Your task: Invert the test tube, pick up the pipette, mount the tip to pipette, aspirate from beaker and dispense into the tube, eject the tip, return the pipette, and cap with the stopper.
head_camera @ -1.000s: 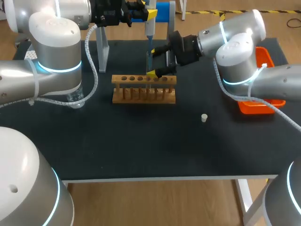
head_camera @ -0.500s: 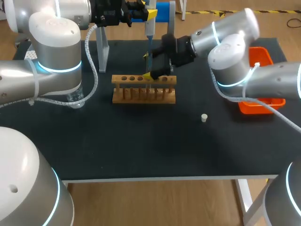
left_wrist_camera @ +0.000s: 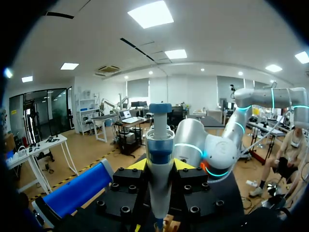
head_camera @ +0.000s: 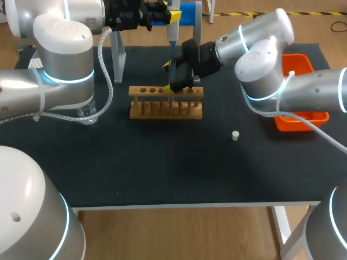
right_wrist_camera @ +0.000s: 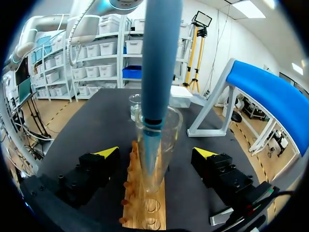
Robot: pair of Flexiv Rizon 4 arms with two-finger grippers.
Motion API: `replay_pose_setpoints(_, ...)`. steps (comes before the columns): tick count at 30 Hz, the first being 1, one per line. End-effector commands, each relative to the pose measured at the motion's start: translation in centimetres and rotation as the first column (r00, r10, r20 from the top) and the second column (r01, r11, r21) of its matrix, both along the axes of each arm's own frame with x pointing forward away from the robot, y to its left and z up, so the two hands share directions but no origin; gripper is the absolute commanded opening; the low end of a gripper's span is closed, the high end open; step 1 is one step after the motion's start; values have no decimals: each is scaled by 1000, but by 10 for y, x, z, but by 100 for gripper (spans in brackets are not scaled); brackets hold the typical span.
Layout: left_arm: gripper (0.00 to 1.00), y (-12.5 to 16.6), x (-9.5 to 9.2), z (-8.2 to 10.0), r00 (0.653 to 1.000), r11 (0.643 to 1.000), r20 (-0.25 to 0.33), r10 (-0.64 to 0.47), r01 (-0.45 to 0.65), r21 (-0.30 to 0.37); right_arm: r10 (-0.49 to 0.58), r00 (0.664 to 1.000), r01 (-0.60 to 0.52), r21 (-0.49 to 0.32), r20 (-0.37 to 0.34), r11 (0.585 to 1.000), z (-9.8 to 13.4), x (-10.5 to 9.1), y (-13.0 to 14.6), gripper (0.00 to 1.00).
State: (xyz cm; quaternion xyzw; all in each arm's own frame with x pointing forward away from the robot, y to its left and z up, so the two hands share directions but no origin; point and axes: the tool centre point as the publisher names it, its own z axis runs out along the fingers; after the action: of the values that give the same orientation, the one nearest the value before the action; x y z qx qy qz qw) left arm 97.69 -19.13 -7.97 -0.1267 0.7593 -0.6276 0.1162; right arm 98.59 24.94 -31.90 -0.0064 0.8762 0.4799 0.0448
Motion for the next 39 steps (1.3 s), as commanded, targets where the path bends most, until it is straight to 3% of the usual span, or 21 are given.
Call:
replay_pose_setpoints(1, 0, 0, 0, 1, 1000, 1000, -2, -1, 1, 3, -2, 1000, 2, -5, -4, 1000, 0, 1, 1, 100)
replay_pose_setpoints(22, 0, 2, -1, 5, 1000, 1000, 12, 6, -6, 9, -3, 1000, 2, -8, -6, 1000, 0, 1, 1, 100)
replay_pose_setpoints(39, 0, -4, -5, 25, 999, 1000, 52, 5, -6, 17, -3, 1000, 2, -8, -6, 1000, 0, 1, 1, 100)
